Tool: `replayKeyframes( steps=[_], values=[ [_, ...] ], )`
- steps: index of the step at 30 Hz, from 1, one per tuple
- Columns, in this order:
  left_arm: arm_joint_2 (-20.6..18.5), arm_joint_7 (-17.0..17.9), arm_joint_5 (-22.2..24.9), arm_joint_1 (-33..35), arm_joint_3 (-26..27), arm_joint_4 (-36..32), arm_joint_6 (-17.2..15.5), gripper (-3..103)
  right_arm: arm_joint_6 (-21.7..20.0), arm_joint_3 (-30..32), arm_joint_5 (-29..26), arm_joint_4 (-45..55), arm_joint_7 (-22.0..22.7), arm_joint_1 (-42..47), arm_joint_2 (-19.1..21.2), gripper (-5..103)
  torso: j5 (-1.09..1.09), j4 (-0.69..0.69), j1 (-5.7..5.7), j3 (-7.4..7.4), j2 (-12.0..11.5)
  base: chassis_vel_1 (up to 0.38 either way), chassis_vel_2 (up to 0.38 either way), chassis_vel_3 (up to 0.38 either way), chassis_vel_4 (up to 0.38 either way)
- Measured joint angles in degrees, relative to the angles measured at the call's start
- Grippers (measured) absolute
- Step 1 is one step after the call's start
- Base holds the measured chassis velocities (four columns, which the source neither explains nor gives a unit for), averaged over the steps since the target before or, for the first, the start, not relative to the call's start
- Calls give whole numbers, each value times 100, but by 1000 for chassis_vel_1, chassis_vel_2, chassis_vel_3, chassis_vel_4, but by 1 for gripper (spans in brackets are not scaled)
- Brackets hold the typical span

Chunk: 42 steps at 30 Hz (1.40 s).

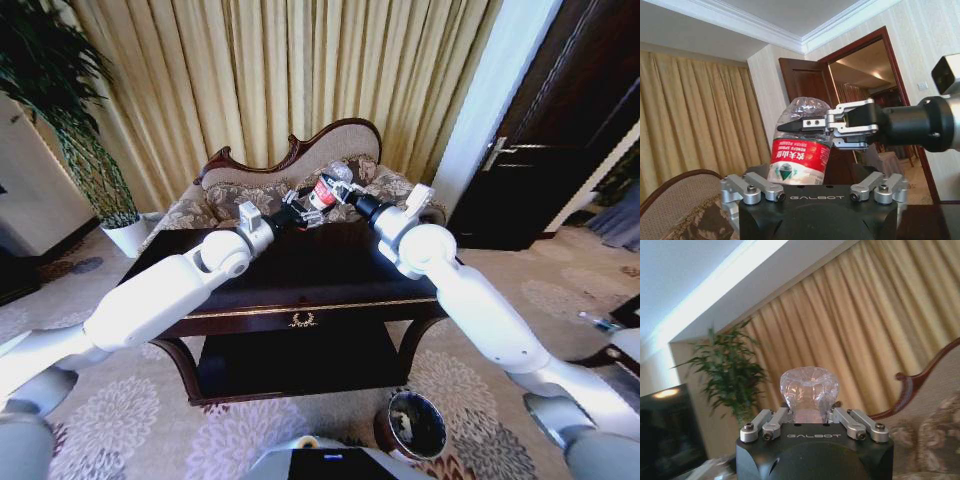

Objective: Move to the front of the table and place the trash on the table into the trash bin.

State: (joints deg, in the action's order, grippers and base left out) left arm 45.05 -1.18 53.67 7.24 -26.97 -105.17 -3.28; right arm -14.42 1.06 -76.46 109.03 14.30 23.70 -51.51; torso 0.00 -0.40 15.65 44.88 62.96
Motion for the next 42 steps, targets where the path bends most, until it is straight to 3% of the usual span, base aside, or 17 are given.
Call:
replayKeyframes(
  steps=[2,8,11,13,15,18,19,21,23,28,32,34,35,36,38,40,42],
  values=[
    [-106,8,-18,148,145,-76,-38,99,20,90,89,-123,42,64,31,27,0,1,0,0,0,0,0,0,0],
    [-342,190,26,497,570,-263,-199,100,76,284,327,-238,196,348,202,27,0,0,0,0,0,0,0,0,0],
    [-494,291,34,720,1025,-278,-265,100,113,418,624,-330,376,499,313,27,1,-1,0,0,0,0,0,0,0],
    [-600,439,158,968,1728,-278,-575,100,111,534,967,-404,705,554,434,27,0,0,0,0,0,0,0,0,0],
    [-631,498,206,1031,1903,-278,-665,100,97,552,1083,-416,797,561,468,27,-1,0,0,0,0,0,0,0,0],
    [-976,805,529,1605,2728,-362,-1027,100,-97,597,1944,-453,1156,661,715,27,-4,1,0,0,0,0,0,0,0],
    [-976,805,529,1605,2728,-362,-1027,100,-97,597,1944,-453,1156,661,715,27,-4,1,0,0,0,0,0,0,0],
    [-1179,1092,720,1870,3077,-419,-1175,100,-254,624,2176,-405,1367,762,843,27,1,2,0,0,0,0,0,0,0],
    [-1462,1840,1055,2120,3411,-447,-1389,100,-371,767,2313,-288,1604,939,997,27,-3,2,0,-1,0,0,0,0,0],
    [-1741,2413,1423,2242,4016,-305,-1807,100,-431,1140,2489,-25,1691,1352,1287,27,-1,0,0,-1,0,0,0,0,0],
    [-1875,2431,1579,2285,4355,-124,-2122,100,-482,1435,2490,122,1719,1646,1455,27,1,-1,0,-1,0,0,0,0,0],
    [-2005,2183,1613,2486,4713,102,-2341,100,-508,1859,2419,251,1722,2052,1612,27,0,-1,0,-1,0,0,0,0,0],
    [-2072,1872,1569,2750,4987,191,-2424,100,-522,2064,2327,308,1720,2235,1690,27,1,-2,0,-1,0,0,0,0,0],
    [-2072,1872,1569,2750,4987,191,-2424,100,-522,2064,2327,308,1720,2235,1690,27,1,-2,0,-1,0,0,0,0,0],
    [-2084,1113,1265,3448,5461,270,-2374,100,-556,2308,2113,394,1734,2453,1790,27,0,0,0,-1,0,0,0,0,0],
    [-1965,956,1046,3860,5740,230,-2253,100,-560,2375,2055,431,1743,2508,1825,27,-2,2,0,-1,1,0,0,0,0],
    [-1729,1086,980,4332,6092,9,-2256,100,-566,2399,1994,492,1764,2543,1848,27,-2,2,0,0,0,0,0,0,0]
  ],
)
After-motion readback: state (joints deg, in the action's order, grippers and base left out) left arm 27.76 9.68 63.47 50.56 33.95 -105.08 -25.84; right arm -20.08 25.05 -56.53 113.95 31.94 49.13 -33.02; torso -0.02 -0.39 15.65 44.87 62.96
